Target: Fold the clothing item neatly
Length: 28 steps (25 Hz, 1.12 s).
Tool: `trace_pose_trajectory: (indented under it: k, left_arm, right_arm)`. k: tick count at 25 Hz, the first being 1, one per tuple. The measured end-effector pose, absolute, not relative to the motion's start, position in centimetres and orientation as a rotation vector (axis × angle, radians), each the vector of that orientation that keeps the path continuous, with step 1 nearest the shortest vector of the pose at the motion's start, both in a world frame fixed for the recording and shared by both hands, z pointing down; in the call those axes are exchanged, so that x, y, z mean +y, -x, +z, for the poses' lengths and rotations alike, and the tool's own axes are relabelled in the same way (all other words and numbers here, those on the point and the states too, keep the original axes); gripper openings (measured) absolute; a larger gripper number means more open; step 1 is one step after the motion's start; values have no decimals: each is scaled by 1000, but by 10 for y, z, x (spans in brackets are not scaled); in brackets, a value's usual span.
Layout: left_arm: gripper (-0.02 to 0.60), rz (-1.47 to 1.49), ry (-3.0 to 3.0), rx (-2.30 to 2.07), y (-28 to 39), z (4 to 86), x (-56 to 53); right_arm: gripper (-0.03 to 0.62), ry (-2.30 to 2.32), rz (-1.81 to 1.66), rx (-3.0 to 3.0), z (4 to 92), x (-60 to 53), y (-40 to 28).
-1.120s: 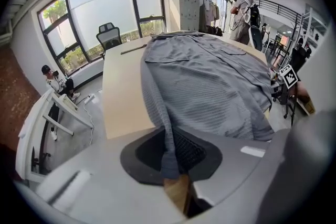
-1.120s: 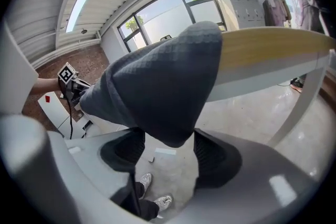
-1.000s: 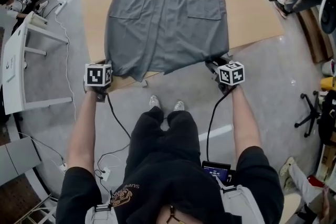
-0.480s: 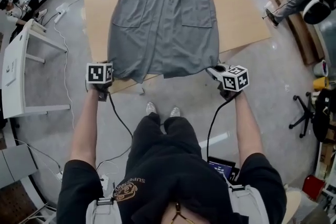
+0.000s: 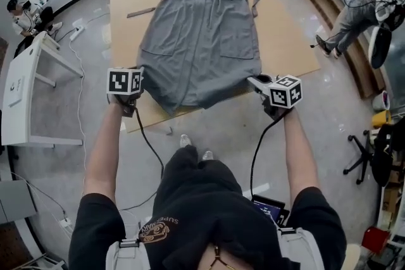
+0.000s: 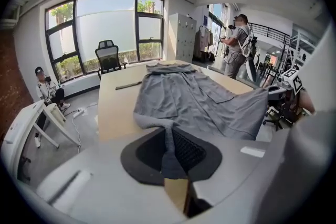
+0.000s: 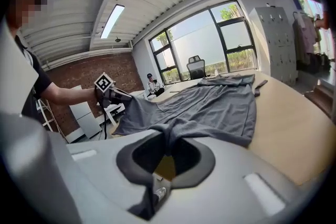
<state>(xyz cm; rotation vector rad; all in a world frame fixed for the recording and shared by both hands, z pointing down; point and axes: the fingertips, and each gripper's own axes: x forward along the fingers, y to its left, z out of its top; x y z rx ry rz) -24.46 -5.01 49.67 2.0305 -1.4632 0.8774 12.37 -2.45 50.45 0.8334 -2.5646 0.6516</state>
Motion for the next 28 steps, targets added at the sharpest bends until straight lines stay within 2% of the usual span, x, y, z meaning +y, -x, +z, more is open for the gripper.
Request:
trace_pose_trajectory:
  k: [8,14,28]
  left_arm:
    - [38,833,-2134,-1444,230,460,-145]
    - [38,840,-2121,-1425,229,461,-229]
    - [38,821,-1975,-1437,236,504,-353]
  right_arm:
    - [18,-875,599,-2534,472,-107,-106]
    - [18,-961,647,-2468,471,-178,-118]
    - [19,-1150,888,-2305,527,-305,-160]
